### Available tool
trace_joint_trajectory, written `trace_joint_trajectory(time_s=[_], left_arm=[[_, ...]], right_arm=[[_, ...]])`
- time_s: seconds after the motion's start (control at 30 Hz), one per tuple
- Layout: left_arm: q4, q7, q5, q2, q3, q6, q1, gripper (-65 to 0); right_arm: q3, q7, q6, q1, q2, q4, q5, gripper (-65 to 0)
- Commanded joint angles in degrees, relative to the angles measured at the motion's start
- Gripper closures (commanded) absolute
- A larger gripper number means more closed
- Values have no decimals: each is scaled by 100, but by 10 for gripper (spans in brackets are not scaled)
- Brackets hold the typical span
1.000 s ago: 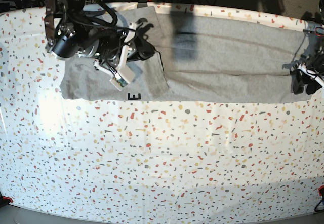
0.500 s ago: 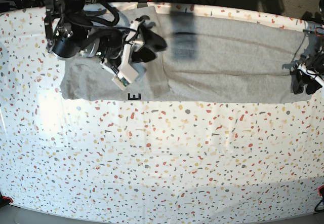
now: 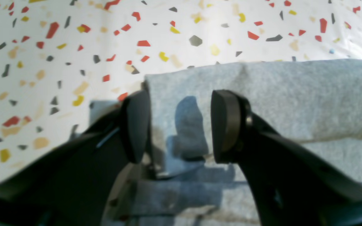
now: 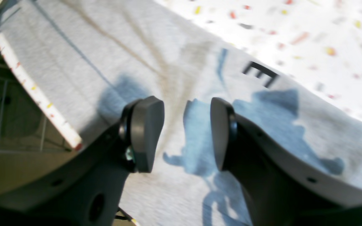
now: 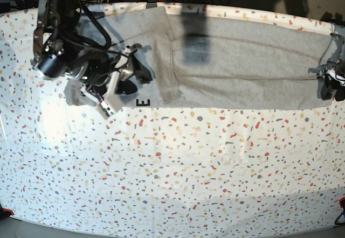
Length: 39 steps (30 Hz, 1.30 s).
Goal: Fold the T-shirt properly
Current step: 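Grasp the folded shirt end with the right gripper and fold it inward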
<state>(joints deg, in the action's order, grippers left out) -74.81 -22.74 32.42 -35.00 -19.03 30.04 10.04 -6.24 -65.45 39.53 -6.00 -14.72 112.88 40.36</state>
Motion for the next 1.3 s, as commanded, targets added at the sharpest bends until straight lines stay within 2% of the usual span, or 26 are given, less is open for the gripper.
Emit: trace_joint_trajectory(time_s=[0.0,0.2,0.3,0.43,0.57,0.67,0.8,0.97,1.27], left_arm=[[-92,122,61,-160,-72,4,-28,-312],[203,225,68,-188,-131,0,153,-312],[645,420,452,-232,-166,9,151,-312],[1093,409,973,-232,-428,568,151,-312],[1434,232,1078,-232,-568,996,151,-312],[1770,221,1174,-201,-568,996,136,-311],[2155,299,1637,-201,-568,996,133,-311],[2186,-216,2354,-109,-568,996,116,-311],[2184,-496,2358,365,-568,996,87,-305]], right_arm=[[-136,111,47,70,-24,90,72,-286],[-654,98,47,-15,-55,90,131,-286],[-704,79,47,-114,-55,90,243,-286],[-704,70,47,-166,-50,90,249,-286],[-704,72,47,-164,-52,90,249,-286],[-704,72,47,-164,-50,90,251,-286],[-704,63,47,-164,-50,90,356,-286],[-704,63,47,-164,-52,90,354,-286],[-704,66,47,-164,-50,90,354,-286]])
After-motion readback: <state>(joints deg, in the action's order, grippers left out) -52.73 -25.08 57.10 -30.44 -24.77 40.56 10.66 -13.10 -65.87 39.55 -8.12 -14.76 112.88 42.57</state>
